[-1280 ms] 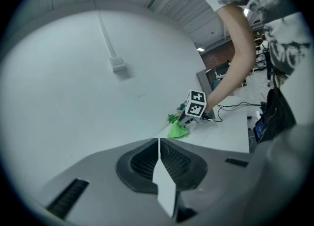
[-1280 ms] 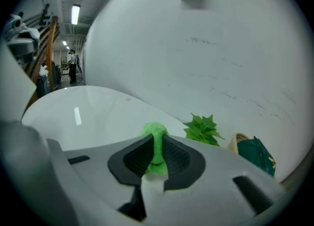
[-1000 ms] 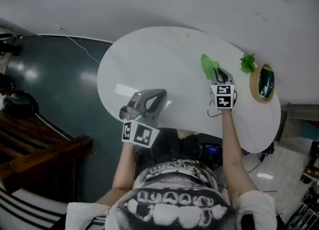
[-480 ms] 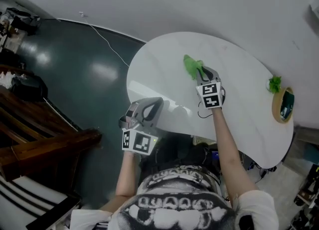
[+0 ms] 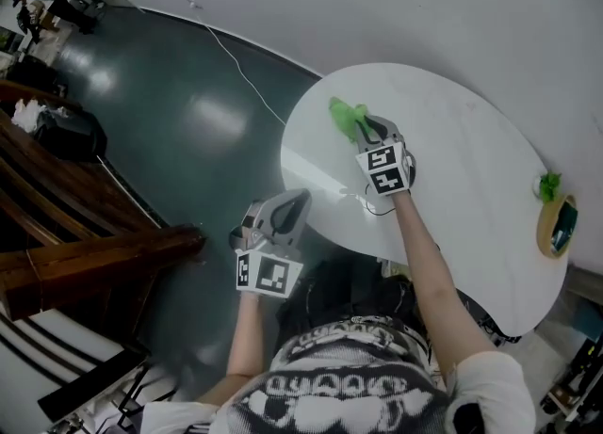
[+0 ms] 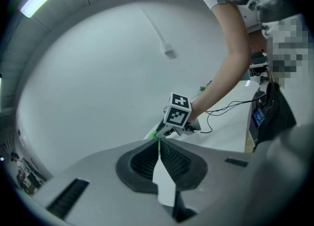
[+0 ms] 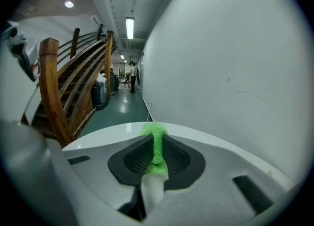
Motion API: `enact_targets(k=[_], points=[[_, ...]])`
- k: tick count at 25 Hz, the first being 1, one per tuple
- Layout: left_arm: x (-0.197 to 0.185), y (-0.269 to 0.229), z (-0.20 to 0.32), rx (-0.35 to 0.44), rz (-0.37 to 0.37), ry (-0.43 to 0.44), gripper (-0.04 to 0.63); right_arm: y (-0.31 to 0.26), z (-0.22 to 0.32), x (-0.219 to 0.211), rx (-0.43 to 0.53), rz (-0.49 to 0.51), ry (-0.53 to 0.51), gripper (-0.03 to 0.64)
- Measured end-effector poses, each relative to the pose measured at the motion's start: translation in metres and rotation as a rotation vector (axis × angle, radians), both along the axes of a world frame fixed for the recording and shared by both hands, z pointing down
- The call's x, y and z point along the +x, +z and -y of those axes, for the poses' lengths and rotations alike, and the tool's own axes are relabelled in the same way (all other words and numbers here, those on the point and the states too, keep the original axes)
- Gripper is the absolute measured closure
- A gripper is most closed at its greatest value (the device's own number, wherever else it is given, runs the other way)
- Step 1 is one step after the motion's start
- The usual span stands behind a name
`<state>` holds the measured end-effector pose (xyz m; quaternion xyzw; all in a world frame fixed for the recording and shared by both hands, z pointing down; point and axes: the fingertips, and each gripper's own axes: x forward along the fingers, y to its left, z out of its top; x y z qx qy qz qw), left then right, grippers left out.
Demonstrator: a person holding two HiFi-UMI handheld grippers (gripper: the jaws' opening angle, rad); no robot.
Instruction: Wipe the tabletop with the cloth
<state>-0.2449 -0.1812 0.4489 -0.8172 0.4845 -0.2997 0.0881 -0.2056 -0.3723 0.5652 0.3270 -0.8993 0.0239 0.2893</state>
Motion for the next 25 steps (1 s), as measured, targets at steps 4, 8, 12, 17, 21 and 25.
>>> enact_targets(k=[4,8,12,17,21,25], points=[[-0.018,0.003,-0.005,-0.006,-0.005,-0.017,0.584,0.009,-0.010,-0.030,-0.020,-0.022,-0.046,0.561],[-0.026,0.008,-0.007,-0.014,-0.008,0.001,0.584,0.020,-0.015,-0.031,-0.039,-0.051,-0.037,0.561],[-0.023,0.014,-0.006,-0.027,-0.008,0.047,0.584,0.030,-0.018,-0.010,-0.056,-0.078,0.003,0.561],[0.001,0.014,0.003,-0.017,-0.016,0.130,0.584,0.038,-0.019,0.037,-0.072,-0.112,0.076,0.561],[0.029,0.014,0.010,-0.007,-0.031,0.201,0.584,0.038,-0.018,0.081,-0.073,-0.130,0.146,0.562],[0.054,0.014,0.012,-0.003,-0.041,0.270,0.584,0.040,-0.023,0.127,-0.081,-0.150,0.224,0.561]])
